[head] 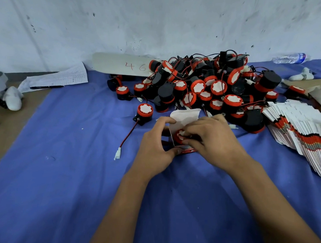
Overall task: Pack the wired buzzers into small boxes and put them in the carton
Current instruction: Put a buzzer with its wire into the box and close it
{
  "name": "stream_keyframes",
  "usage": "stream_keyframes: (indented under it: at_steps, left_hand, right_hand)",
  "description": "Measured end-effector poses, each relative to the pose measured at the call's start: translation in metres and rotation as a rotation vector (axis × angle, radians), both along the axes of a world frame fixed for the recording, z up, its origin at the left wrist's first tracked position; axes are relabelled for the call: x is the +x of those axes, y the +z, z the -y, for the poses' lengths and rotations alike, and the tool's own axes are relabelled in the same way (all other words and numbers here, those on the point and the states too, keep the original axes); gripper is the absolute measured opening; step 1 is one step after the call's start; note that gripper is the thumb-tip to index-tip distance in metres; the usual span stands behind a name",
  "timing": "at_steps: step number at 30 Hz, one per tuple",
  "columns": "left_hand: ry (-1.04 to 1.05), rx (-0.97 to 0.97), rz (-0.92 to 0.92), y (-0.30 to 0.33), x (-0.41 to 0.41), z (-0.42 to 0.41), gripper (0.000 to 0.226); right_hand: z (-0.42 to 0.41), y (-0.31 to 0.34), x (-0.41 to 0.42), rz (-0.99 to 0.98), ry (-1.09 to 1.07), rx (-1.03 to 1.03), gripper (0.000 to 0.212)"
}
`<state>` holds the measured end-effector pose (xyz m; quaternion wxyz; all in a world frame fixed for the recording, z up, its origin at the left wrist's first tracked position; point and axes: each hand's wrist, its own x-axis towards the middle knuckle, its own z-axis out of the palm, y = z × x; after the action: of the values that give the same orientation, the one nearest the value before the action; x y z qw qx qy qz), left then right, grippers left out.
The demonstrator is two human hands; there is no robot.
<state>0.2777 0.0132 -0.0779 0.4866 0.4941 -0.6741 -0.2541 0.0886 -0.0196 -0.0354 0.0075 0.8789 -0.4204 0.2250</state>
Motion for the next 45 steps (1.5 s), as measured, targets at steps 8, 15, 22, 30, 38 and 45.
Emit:
stream_keyframes:
  at_steps: [8, 15, 22, 30, 38, 45]
  left_hand:
    - [0.013, -0.029, 0.060, -0.001, 0.000, 0.001, 0.055]
    - [0.003, -0.013, -0.006, 0.001, -0.008, -0.003, 0.047]
    - [0.091, -0.014, 0.001, -0.005, -0.013, 0.003, 0.025]
    - [0.107, 0.005, -0.020, -0.004, -0.021, 0.001, 0.035]
    - [0.255, -0.029, 0.049, -0.007, -0.029, 0.000, 0.022]
    - [0.285, 0.000, -0.017, -0.005, -0.034, -0.003, 0.030]
  right_hand:
    - [0.005, -0.007, 0.001, 0.114, 0.102, 0.141, 0.015]
    - [0.008, -0.013, 0.006, 0.235, 0.042, 0.130, 0.012]
    - [0.003, -0.014, 0.015, 0.261, -0.001, -0.016, 0.023]
    - [0.007, -0.017, 0.014, 0.257, -0.207, -0.019, 0.007]
    - [0.004, -0.020, 0.024, 0.257, -0.237, -0.044, 0.011]
    - [-0.011, -0.021, 0.020, 0.117, -0.385, -0.142, 0.019]
